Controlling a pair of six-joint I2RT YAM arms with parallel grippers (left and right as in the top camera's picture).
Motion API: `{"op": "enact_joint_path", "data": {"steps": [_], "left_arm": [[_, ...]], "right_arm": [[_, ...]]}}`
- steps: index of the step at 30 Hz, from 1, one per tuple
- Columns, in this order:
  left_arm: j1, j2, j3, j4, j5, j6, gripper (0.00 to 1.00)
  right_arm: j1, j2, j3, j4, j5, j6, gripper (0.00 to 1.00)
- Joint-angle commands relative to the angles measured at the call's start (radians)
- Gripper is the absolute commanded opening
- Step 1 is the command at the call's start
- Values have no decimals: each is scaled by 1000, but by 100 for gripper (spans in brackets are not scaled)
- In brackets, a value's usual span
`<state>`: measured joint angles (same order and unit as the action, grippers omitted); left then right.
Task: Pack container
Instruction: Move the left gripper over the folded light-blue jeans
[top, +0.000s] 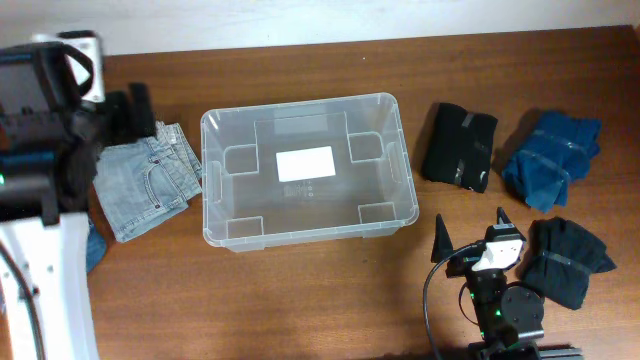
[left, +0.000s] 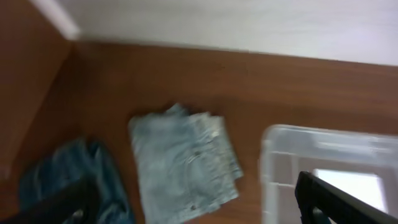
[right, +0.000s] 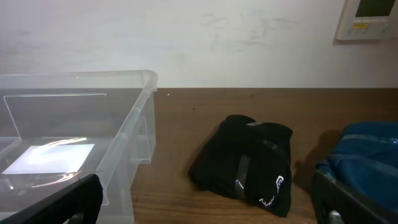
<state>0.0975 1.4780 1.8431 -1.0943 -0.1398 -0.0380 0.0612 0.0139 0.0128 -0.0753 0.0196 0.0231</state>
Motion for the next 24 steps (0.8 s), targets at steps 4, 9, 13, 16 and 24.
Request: {"op": "enact_joint_path", "data": {"steps": [4,9,13,16,24], "left_arm": [[84,139,5,-26,-78,-129,100],[119,277,5,-24,-75,-129,99],[140,375,5,-24,-74,-130,99],[158,435,5,-8,-75,-130,99],[217,558,5,22,-15,-130,99]], "right_arm": [[-5,-8,-7,-3,15,0,98],[-5,-8,-7,-3,15,0,99],[-5,-8,-7,-3,15,0,98],[-5,-8,-7,-3,15,0,99],[-5,-8,-7,-3,15,0,98]]}}
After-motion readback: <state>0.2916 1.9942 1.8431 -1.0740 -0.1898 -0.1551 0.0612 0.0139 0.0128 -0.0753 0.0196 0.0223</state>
